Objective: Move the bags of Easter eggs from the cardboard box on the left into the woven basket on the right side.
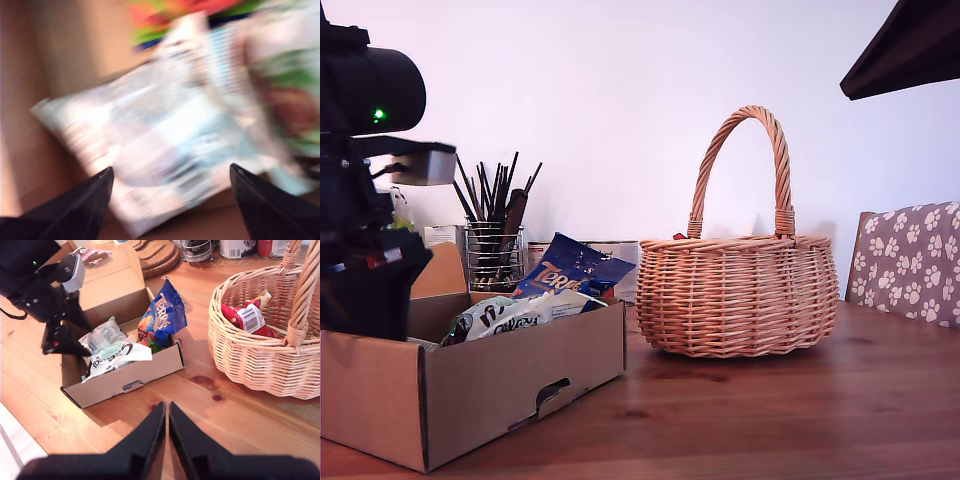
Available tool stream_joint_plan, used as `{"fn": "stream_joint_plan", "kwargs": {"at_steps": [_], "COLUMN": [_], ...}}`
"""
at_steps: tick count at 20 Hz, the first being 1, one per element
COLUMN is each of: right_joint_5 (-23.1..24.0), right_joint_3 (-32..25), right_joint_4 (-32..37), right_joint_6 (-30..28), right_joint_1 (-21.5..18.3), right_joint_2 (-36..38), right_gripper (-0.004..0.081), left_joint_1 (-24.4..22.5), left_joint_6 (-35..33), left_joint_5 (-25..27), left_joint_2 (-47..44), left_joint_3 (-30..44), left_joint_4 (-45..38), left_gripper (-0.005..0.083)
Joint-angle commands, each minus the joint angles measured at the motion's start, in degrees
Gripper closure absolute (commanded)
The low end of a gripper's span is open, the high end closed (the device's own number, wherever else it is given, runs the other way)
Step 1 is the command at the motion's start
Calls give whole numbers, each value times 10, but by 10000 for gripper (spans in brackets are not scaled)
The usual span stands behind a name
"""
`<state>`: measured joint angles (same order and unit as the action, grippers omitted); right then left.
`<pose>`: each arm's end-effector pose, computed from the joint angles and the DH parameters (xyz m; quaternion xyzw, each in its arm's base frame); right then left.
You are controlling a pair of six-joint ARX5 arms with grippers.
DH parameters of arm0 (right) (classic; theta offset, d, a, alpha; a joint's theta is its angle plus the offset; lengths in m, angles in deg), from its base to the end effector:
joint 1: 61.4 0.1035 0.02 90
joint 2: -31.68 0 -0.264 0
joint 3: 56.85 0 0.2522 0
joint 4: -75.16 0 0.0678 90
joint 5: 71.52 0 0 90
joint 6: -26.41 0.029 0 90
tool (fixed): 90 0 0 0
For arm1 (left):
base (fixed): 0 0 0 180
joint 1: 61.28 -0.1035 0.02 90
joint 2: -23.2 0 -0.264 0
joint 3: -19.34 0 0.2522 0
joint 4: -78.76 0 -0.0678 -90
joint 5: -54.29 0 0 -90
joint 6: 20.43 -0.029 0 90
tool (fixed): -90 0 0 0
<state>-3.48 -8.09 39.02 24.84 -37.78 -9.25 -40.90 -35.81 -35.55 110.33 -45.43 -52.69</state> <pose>0.1365 0.0715 0.2659 -0.0158 0.2394 0.3789 0.8938 0.2547 -0.0945 0.1797 0.2098 0.5465 -0.2181 0.7809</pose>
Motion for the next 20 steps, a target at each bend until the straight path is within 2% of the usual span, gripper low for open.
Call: {"fn": "stream_joint_plan", "kwargs": {"at_steps": [1, 6, 13, 16, 17, 20], "right_joint_5": [0, 0, 0, 0, 0, 0], "right_joint_3": [-16, -16, -16, -16, -16, -16], "right_joint_4": [2, 2, 2, 2, 2, 2], "right_joint_6": [0, 0, 0, 0, 0, 0], "right_joint_1": [-2, -2, -2, -2, -2, -2], "right_joint_2": [-4, -5, -5, -5, -5, -5], "right_gripper": [775, 775, 775, 775, 775, 775], "left_joint_1": [0, -2, -11, -16, -16, -15], "left_joint_6": [28, 94, 124, 128, 128, 126], "left_joint_5": [3, 6, 2, -20, -21, -21], "left_joint_2": [10, 45, 104, 128, 129, 128], "left_joint_3": [4, 4, 4, 4, 4, 4], "left_joint_4": [5, -3, -48, -40, -40, -42], "left_gripper": [91, 92, 97, 116, 162, 406]}}
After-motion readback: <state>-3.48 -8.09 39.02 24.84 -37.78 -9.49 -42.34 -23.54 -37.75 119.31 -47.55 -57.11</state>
